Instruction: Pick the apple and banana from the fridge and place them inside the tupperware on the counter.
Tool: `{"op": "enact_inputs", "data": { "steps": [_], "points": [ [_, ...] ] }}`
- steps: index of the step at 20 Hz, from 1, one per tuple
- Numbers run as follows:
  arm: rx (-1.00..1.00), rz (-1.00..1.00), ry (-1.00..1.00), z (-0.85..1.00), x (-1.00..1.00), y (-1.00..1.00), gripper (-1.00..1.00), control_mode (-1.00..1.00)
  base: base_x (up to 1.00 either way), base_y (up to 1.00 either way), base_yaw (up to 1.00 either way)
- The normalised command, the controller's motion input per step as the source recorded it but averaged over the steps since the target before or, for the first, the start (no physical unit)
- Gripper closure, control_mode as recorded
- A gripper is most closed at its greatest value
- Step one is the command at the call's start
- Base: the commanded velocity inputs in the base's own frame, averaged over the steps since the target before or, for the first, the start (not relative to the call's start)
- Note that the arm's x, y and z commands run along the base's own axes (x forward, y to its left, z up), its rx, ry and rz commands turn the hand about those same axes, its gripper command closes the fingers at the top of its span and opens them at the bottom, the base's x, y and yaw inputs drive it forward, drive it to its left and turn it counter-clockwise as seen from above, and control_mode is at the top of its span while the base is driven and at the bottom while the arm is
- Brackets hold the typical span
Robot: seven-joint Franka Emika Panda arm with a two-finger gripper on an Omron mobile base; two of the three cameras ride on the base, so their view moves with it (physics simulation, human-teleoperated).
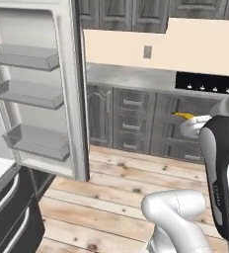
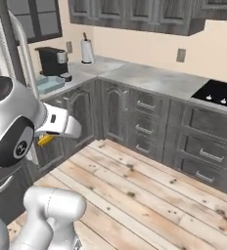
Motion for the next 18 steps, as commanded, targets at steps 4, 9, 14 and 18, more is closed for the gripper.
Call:
{"op": "enact_inputs", "data": {
  "steps": [4,9,14,18],
  "points": [
    [0.0,0.0,0.0,0.0,0.0,0.0,1.0,1.0,0.82,-0.55,-0.09],
    [0.0,0.0,0.0,0.0,0.0,0.0,1.0,1.0,0.8,-0.64,0.04],
    [0.0,0.0,0.0,0.0,0.0,0.0,1.0,1.0,0.88,-0.49,0.48],
    [0.0,0.0,0.0,0.0,0.0,0.0,1.0,1.0,0.91,-0.32,0.88]
  ]
}}
